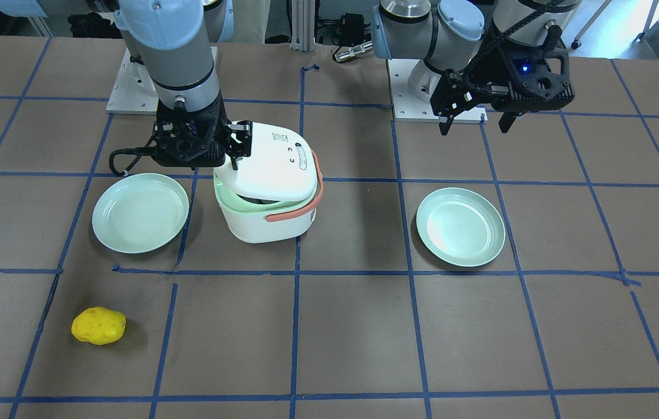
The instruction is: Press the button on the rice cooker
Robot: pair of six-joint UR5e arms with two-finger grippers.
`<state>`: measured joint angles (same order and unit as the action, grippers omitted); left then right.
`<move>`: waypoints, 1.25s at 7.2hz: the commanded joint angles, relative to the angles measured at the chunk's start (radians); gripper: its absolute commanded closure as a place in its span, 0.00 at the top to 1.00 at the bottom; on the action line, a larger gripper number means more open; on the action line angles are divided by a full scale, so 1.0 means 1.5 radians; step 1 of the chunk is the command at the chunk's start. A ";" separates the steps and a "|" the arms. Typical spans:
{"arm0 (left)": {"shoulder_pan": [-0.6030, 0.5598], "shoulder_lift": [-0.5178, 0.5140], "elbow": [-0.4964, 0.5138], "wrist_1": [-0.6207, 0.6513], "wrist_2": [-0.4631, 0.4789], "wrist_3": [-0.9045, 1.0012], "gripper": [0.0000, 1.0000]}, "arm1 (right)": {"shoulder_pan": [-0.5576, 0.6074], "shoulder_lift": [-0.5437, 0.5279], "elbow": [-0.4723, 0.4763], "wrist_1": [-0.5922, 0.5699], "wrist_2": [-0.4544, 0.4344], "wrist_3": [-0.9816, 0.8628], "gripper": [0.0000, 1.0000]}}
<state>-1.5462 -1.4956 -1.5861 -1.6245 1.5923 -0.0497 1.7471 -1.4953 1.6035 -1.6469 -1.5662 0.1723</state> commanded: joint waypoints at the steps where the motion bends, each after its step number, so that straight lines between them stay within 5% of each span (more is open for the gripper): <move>1: 0.000 0.000 0.000 0.000 0.000 0.000 1.00 | -0.082 0.001 -0.110 0.092 0.004 -0.022 1.00; 4: 0.000 0.000 0.000 0.000 0.000 0.000 1.00 | -0.161 -0.004 -0.155 0.113 0.009 -0.129 1.00; 9: 0.000 0.000 0.000 0.000 0.000 -0.001 1.00 | -0.159 -0.006 -0.146 0.097 0.010 -0.123 1.00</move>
<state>-1.5463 -1.4956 -1.5861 -1.6245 1.5923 -0.0494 1.5072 -1.5040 1.3813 -1.4998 -1.5534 -0.0161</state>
